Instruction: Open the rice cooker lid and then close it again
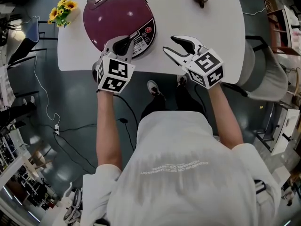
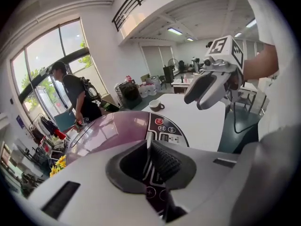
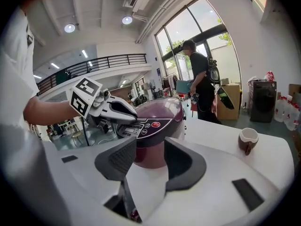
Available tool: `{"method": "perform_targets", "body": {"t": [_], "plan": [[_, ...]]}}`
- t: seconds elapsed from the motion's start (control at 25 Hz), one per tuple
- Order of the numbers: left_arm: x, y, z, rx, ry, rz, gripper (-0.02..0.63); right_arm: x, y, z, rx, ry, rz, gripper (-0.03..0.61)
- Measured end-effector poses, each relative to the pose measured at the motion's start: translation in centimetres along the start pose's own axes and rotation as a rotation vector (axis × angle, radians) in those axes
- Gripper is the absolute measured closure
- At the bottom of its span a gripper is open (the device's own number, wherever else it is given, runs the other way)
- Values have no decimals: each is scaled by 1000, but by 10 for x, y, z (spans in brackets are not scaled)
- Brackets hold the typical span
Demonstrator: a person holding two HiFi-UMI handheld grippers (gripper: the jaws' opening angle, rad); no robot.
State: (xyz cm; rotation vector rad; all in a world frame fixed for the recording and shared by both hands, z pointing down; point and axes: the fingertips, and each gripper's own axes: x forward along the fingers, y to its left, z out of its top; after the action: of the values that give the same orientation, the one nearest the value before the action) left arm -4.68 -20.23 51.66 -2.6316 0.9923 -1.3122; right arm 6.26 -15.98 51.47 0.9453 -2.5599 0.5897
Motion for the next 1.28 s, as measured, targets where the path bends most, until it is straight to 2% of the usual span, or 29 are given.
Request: {"method": "perform_targets", "body": {"t": [0.24,0.44,0.8,1.08,1.28], "plan": [[1,2,-1,-42,-29,28,574,6,2,-2,4,14,12,380],[1,2,0,-90,-30,8,574,6,4,-4,8,19,21,380],[2,3,-2,-117,-16,24,574,8,13,0,6,0,61,382],[4,2,0,-104,7,44,574,4,8,-1,6,6,42,382],[3,2,-2,-119,13,27,574,2,14,1,0,-14,64,380]]}}
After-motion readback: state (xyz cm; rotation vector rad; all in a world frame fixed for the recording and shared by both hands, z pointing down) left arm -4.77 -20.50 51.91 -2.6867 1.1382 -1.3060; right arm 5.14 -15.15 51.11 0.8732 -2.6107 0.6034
